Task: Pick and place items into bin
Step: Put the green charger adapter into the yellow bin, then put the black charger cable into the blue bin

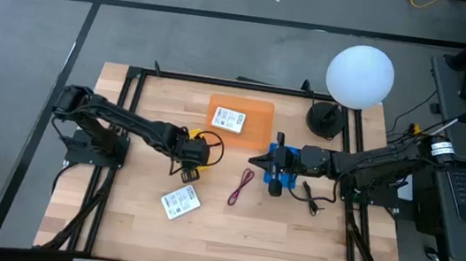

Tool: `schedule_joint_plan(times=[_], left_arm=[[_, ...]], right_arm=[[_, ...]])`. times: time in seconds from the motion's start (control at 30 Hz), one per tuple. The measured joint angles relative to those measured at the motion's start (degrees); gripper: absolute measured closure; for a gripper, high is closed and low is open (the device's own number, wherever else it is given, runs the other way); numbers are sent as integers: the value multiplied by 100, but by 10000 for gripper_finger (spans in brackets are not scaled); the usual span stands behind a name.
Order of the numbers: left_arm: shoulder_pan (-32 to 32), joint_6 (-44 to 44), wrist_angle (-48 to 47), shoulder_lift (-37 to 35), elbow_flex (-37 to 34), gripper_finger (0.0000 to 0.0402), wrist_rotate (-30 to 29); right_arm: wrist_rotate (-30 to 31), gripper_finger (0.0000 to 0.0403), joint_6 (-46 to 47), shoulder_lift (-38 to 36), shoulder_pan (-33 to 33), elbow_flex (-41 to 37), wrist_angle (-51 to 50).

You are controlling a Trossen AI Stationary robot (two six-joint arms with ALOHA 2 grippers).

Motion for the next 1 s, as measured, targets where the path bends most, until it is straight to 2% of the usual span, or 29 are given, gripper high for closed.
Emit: schedule_joint_plan(times=[0.3, 0.63, 1.0], left_arm=[[130, 83, -7, 100, -2, 259, 80], [3, 108, -7, 100, -2, 207, 83], [-10, 641, -82, 32, 40, 214, 236]], right_arm=[[0, 403, -1, 0, 0, 0, -2], [0, 403, -2, 0, 0, 0, -9], [0, 403, -2, -2, 1, 0, -18]])
